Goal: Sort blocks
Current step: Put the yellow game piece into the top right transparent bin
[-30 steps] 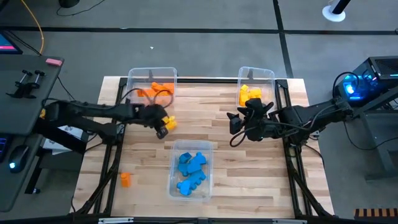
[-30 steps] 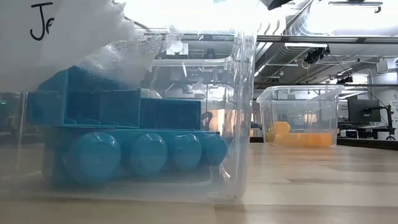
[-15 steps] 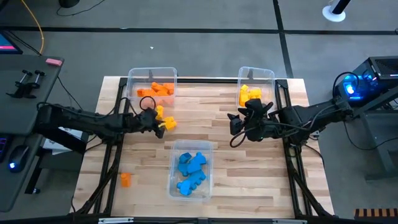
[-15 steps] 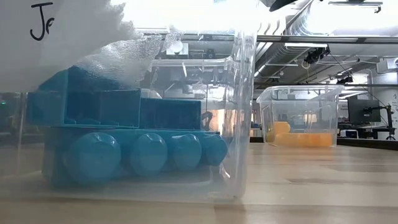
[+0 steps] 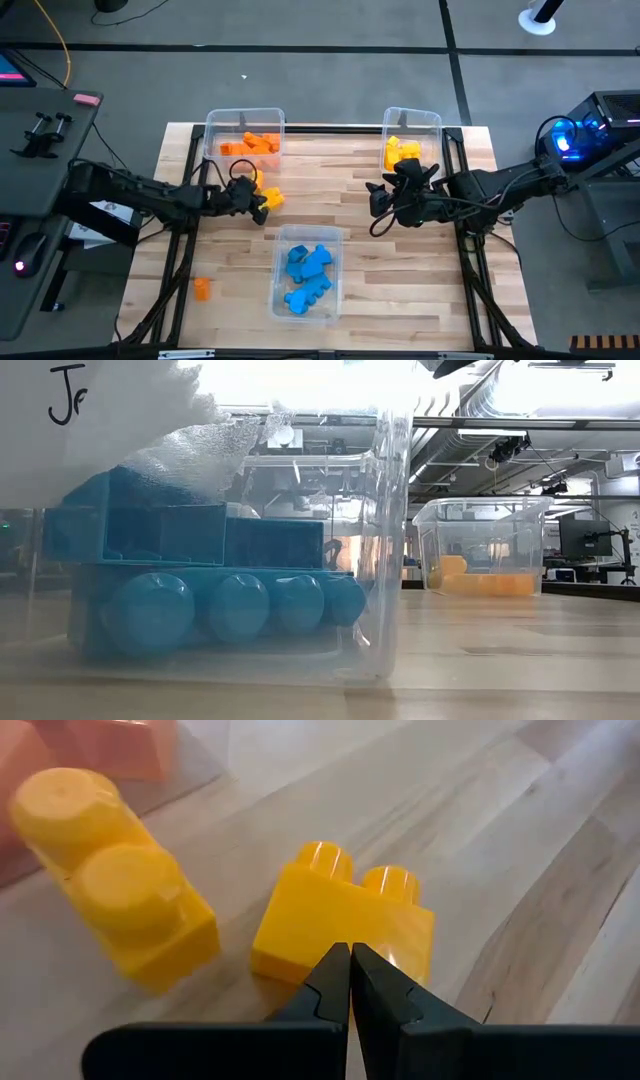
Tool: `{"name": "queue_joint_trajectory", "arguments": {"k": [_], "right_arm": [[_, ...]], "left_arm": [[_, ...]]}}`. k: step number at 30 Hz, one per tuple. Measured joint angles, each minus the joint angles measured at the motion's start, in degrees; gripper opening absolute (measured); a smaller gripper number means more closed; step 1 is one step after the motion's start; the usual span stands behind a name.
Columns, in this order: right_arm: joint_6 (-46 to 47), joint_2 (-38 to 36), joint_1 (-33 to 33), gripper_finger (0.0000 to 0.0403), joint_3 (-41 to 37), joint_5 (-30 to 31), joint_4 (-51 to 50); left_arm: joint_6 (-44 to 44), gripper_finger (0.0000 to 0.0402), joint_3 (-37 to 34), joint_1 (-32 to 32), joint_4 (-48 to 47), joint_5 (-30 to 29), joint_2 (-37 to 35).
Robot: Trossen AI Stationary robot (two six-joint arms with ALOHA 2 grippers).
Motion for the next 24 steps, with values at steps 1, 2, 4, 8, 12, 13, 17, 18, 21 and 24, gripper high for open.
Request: {"name": "queue_joint_trajectory", "arguments": {"k": [1, 2, 4, 8, 12, 13, 17, 18, 21, 24], "right_arm": [[0.07, 0.0, 0.0, 0.027, 0.0, 0.02, 0.0], [0.05, 0.01, 0.0, 0.027, 0.0, 0.01, 0.0], [0.07, 0.0, 0.0, 0.027, 0.0, 0.0, 0.01], [0.07, 0.0, 0.0, 0.027, 0.0, 0.0, 0.02], [0.08, 0.0, 0.0, 0.027, 0.0, 0.02, 0.04], [0.07, 0.0, 0.0, 0.027, 0.0, 0.02, 0.02], [0.08, 0.0, 0.0, 0.027, 0.0, 0.02, 0.04], [0.09, 0.0, 0.0, 0.027, 0.0, 0.02, 0.04], [0.09, 0.0, 0.0, 0.027, 0.0, 0.02, 0.04], [0.08, 0.0, 0.0, 0.027, 0.0, 0.04, 0.03]], "left_arm": [[-0.3, 0.0, 0.0, -0.13, 0.88, 0.09, 0.67], [-0.41, 0.0, 0.0, -0.39, 1.54, 0.08, 1.17], [-0.84, 0.0, 0.0, -1.33, 1.93, 0.08, 1.68], [-3.3, 0.0, 0.09, -3.5, 1.06, -2.02, 1.95], [-5.47, 0.0, 0.09, -5.37, -0.09, -3.77, 1.95], [-6.72, 0.0, 0.09, -5.87, -0.66, -3.76, 1.95], [-10.55, 0.0, -0.05, -8.77, -2.22, -5.26, 2.03], [-11.14, 0.0, 0.0, -9.43, -2.23, -5.65, 2.0], [-13.42, 0.0, 0.0, -11.22, -4.01, -6.77, 2.02], [-14.81, 0.0, 0.15, -12.34, -4.14, -6.61, 1.73]]}}
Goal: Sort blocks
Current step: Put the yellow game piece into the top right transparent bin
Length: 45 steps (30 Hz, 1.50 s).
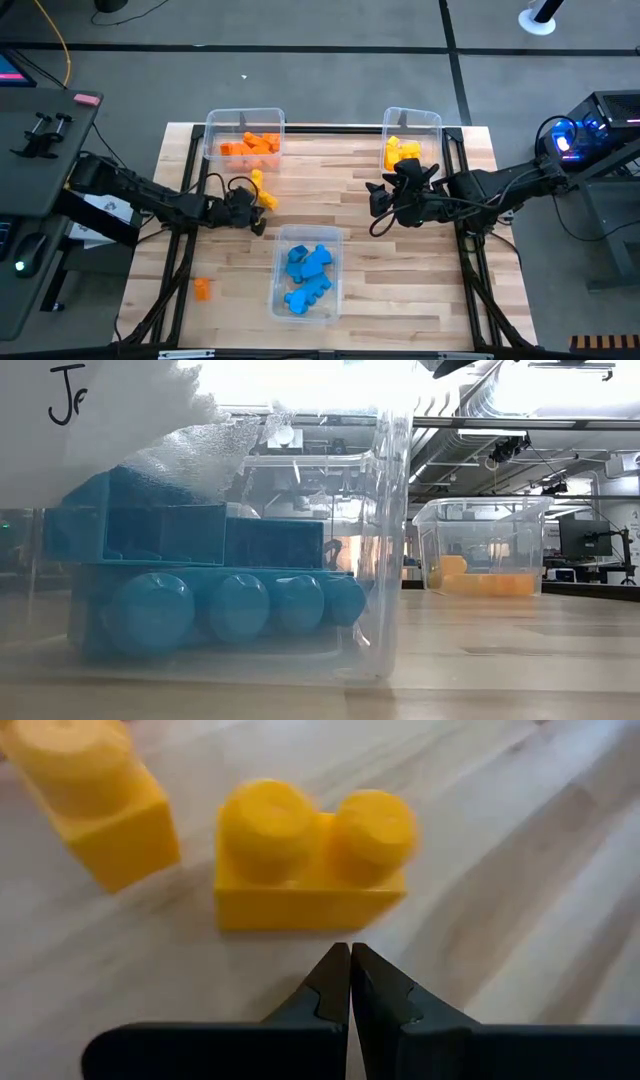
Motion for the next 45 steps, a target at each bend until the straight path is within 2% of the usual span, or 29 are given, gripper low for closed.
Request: {"name": "queue_joint_trajectory", "arguments": {"k": [2, 4, 7, 9, 13, 18, 22, 25, 28, 32, 37, 45], "right_arm": [[-0.02, 0.0, 0.0, 0.027, 0.0, 0.0, 0.01], [-0.05, 0.0, 0.0, 0.027, 0.0, -0.01, -0.01], [-0.08, 0.0, 0.0, 0.027, 0.0, 0.01, -0.03], [-0.15, 0.0, 0.0, 0.027, 0.0, 0.01, -0.03], [-0.02, 0.0, 0.0, 0.027, 0.0, -0.03, -0.03], [0.22, 0.0, 0.0, 0.027, 0.0, -0.3, 0.19], [0.22, 0.0, 0.0, 0.027, 0.0, -0.32, 0.76], [0.25, 0.0, 0.0, 0.027, 0.0, -0.32, 0.87], [0.25, 0.0, 0.0, 0.027, 0.0, -0.38, 0.96], [0.27, 0.0, 0.0, 0.027, 0.0, -0.71, 1.93], [0.27, 0.0, 0.0, 0.027, 0.0, -0.72, 2.39], [0.29, 0.0, 0.0, 0.027, 0.0, -2.45, 2.55]], "left_arm": [[0.73, 0.0, 1.21, -1.06, -0.12, 1.82, -0.77], [5.55, 0.0, 3.56, -1.96, -0.54, 4.13, -2.51], [21.93, 0.0, 10.0, -1.75, -5.38, 8.18, -5.7], [33.67, 0.0001, 15.82, -0.09, -12.54, 11.37, -7.07], [50.63, 0.0007, 27.69, 6.75, -32.95, 13.95, -5.5], [68.05, 0.0067, 35.11, 16.83, -43.72, 23.53, 0.28], [79.7, 0.0141, 36.09, 20.12, -46.73, 25.06, 7.01], [83.77, 0.0194, 36.09, 19.84, -45.31, 22.13, 12.11], [84.19, 0.0237, 36.13, 19.07, -44.59, 18.08, 16.1], [82.11, 0.0273, 36.55, 18.84, -44.48, 19.25, 18.73], [85.75, 0.0284, 36.55, 19.51, -42.84, 19.08, 21.64], [85.91, 0.0282, 36.59, 20.44, -39.25, 19.68, 27.64]]}}
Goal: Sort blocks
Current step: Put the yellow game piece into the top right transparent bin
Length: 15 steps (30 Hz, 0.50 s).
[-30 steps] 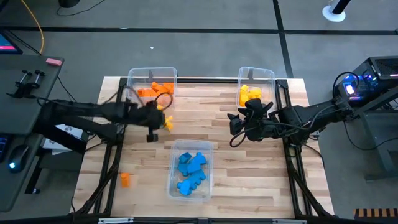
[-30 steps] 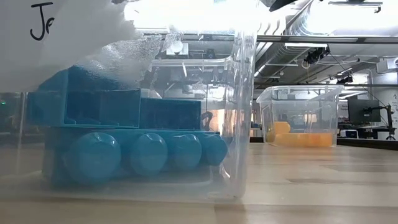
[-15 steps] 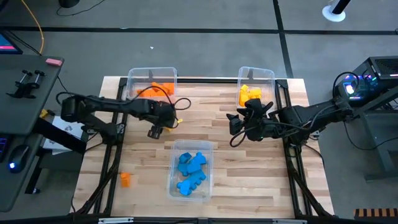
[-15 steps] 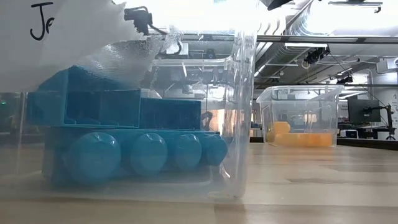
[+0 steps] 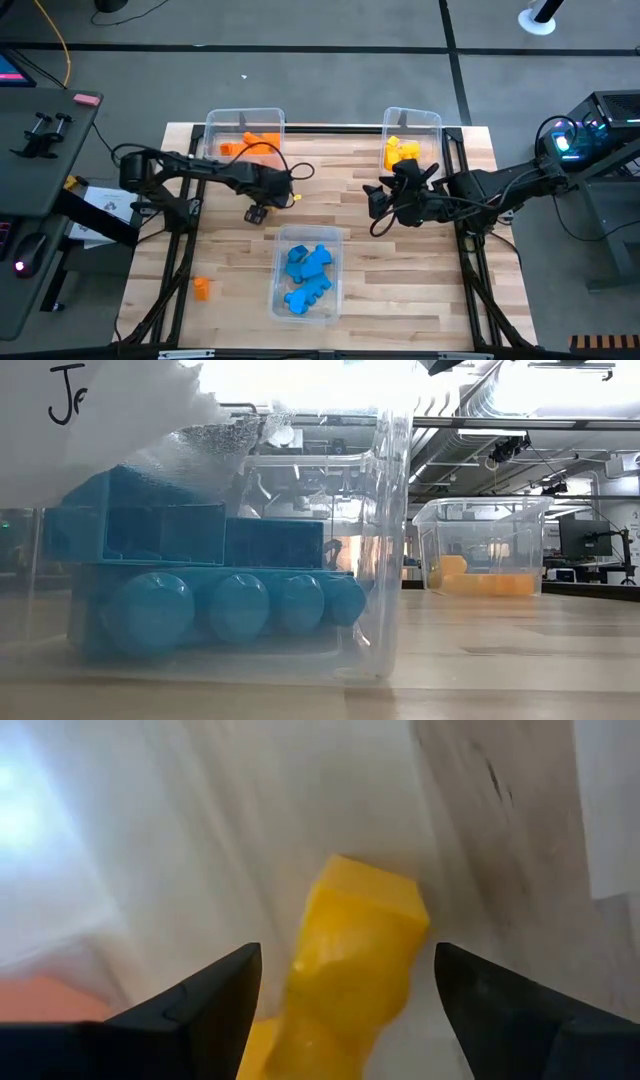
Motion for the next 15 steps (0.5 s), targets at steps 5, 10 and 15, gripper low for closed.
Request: {"name": "queue_joint_trajectory", "arguments": {"k": [5, 10, 15], "right_arm": [[-0.02, 0.0, 0.0, 0.027, 0.0, -0.37, 0.0], [-0.33, 0.0, 0.0, 0.027, 0.0, -0.36, -0.08], [-0.4, 0.0, 0.0, 0.027, 0.0, -0.37, -0.64]], "left_arm": [[-0.75, 0.0231, 0.0, -0.94, -0.39, 0.09, 2.2], [-3.15, 0.0094, 0.94, -2.76, -1.21, 1.21, 0.36], [-6.48, 0.0096, 6.02, -3.25, -6.03, 5.05, -4.74]]}}
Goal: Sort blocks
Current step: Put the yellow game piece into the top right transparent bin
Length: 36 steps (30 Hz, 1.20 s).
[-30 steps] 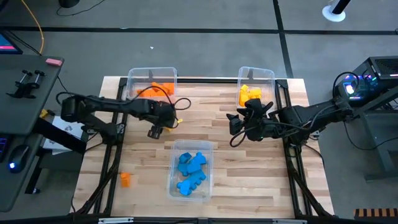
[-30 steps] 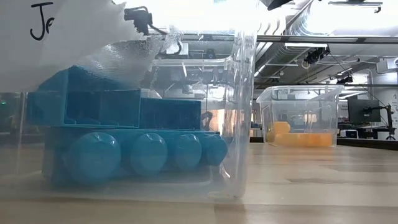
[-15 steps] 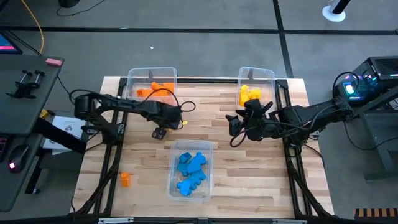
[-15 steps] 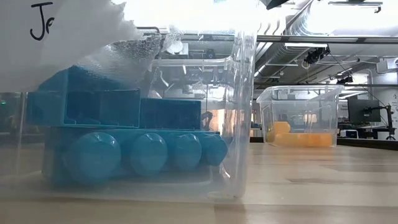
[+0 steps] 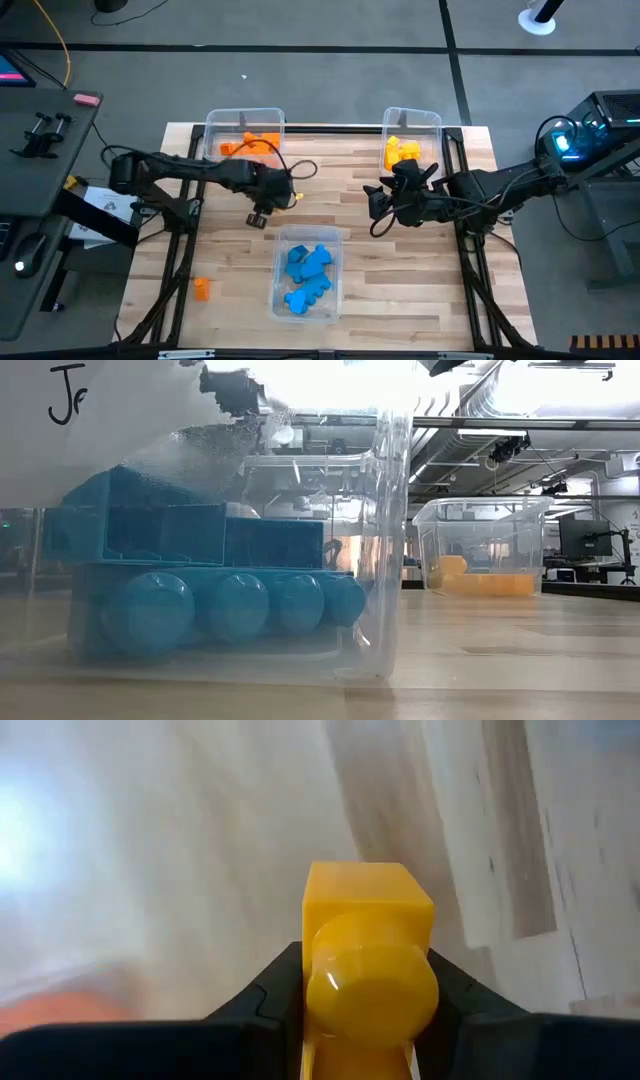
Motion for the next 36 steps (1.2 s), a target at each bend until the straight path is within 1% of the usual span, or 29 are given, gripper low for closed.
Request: {"name": "queue_joint_trajectory", "arguments": {"k": [1, 3, 5, 6, 8, 9, 12, 15, 18, 21, 23, 25, 27, 30, 34, 35, 36], "right_arm": [[-0.02, 0.0, 0.0, 0.027, 0.0, 0.0, -0.13], [-0.11, 0.0, 0.0, 0.027, 0.0, 0.0, -0.32], [-0.08, 0.0, 0.0, 0.027, 0.0, 0.02, -0.33], [-0.11, 0.0, 0.0, 0.027, 0.0, 0.22, -0.32], [0.05, 0.0, 0.0, 0.027, 0.0, 1.79, -0.22], [0.2, 0.0, 0.02, 0.027, 0.0, 3.28, 0.11], [-0.25, -0.1, 0.9, 0.027, 0.0, 10.3, 4.45], [-4.91, -0.31, 2.45, 0.027, 0.0, 17.94, 11.4], [-12.44, -0.53, 4.03, 0.027, 0.0, 22.73, 18.72], [-19.9, -0.55, 4.67, 0.027, 0.0, 24.5, 25.8], [-23.51, -0.55, 4.93, 0.027, 0.0, 24.75, 29.83], [-25.72, -0.55, 4.94, 0.027, 0.0, 25.04, 33.06], [-26.97, -0.55, 4.94, 0.027, 0.0, 26.07, 35.51], [-29.96, -0.55, 4.83, 0.027, 0.0, 26.65, 39.32], [-34.46, -0.55, 4.09, 0.027, 0.0, 26.08, 42.58], [-34.54, -0.55, 3.84, 0.027, 0.02, 25.96, 42.61], [-34.62, -0.55, 3.6, 0.027, 0.0, 25.94, 42.6]], "left_arm": [[-0.01, 0.0096, 1.47, -0.02, -0.99, -1.32, -1.38], [0.48, 0.0096, 5.03, 0.09, -1.28, -5.91, -4.56], [0.98, 0.0096, 8.79, 1.06, 2.35, -10.57, -7.34], [0.9, 0.0096, 10.55, 1.79, 5.99, -11.71, -8.66], [-0.78, 0.0096, 13.7, 3.28, 15.88, -11.73, -10.24], [-2.35, 0.0096, 14.94, 4.03, 21.17, -10.85, -10.5], [-7.4, 0.0096, 16.98, 5.99, 35.0, -6.26, -8.89], [-15.38, 0.0096, 18.26, 6.71, 42.81, -2.92, -3.73], [-23.67, 0.0096, 18.6, 6.17, 49.39, 1.4, 3.23], [-31.12, 0.0096, 18.57, 5.02, 59.36, 4.52, 10.79], [-36.25, 0.0096, 18.52, 4.45, 68.93, 7.09, 15.62], [-41.01, 0.0096, 18.68, 4.2, 79.89, 8.81, 19.83], [-44.92, 0.0096, 20.88, 4.19, 87.06, 9.04, 24.1], [-46.54, 0.0096, 26.57, 4.85, 87.74, 8.96, 29.94], [-41.57, 0.0096, 36.22, 5.7, 86.4, 8.18, 37.19], [-40.38, 0.01, 38.97, 5.93, 85.27, 8.05, 38.53], [-39.37, 0.0113, 42.09, 6.17, 83.4, 8.03, 39.95]]}}
